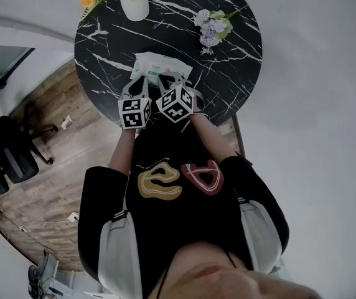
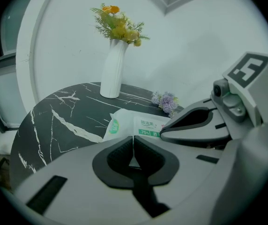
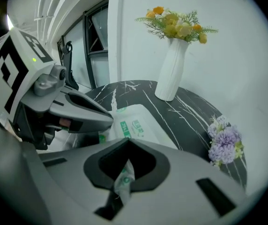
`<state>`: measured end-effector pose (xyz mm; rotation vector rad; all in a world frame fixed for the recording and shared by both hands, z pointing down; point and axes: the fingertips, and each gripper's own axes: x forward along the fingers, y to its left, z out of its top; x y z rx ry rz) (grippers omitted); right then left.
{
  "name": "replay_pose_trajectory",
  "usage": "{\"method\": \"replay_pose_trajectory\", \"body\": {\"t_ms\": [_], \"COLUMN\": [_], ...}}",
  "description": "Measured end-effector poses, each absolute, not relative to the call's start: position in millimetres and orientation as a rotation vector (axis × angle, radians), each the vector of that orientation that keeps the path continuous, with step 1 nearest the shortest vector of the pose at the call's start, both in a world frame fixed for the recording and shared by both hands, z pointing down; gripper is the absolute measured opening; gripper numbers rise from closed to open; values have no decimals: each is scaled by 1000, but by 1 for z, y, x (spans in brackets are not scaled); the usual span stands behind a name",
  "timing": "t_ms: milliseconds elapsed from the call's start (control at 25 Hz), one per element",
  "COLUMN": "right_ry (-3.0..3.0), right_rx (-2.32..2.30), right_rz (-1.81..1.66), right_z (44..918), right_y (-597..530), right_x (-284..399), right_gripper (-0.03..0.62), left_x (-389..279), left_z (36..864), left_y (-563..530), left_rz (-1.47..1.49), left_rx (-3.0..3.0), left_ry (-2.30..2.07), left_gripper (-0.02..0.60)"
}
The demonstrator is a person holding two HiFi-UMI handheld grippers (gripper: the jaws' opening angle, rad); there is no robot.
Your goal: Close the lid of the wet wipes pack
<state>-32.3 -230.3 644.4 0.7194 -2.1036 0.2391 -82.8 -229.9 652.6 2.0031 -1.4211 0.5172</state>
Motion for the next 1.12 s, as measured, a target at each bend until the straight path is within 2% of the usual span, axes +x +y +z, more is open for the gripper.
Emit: {"method": "replay_pose_trajectory", "body": {"t_ms": [600, 1120], "right_ry": [-2143, -2373], "right_rx": [735, 1070], "right_rz": [375, 389], "right_z": [637, 554], "right_y": [-231, -225], "right_x": [-30, 10], "right_gripper": [12, 14], "left_x": [-81, -73], "left_z": [639, 558], "left_y": [-225, -206], "left_rz": [477, 321], "left_rx": [2021, 2228], "left_ry": [-1444, -1515], "left_gripper": [23, 23]}}
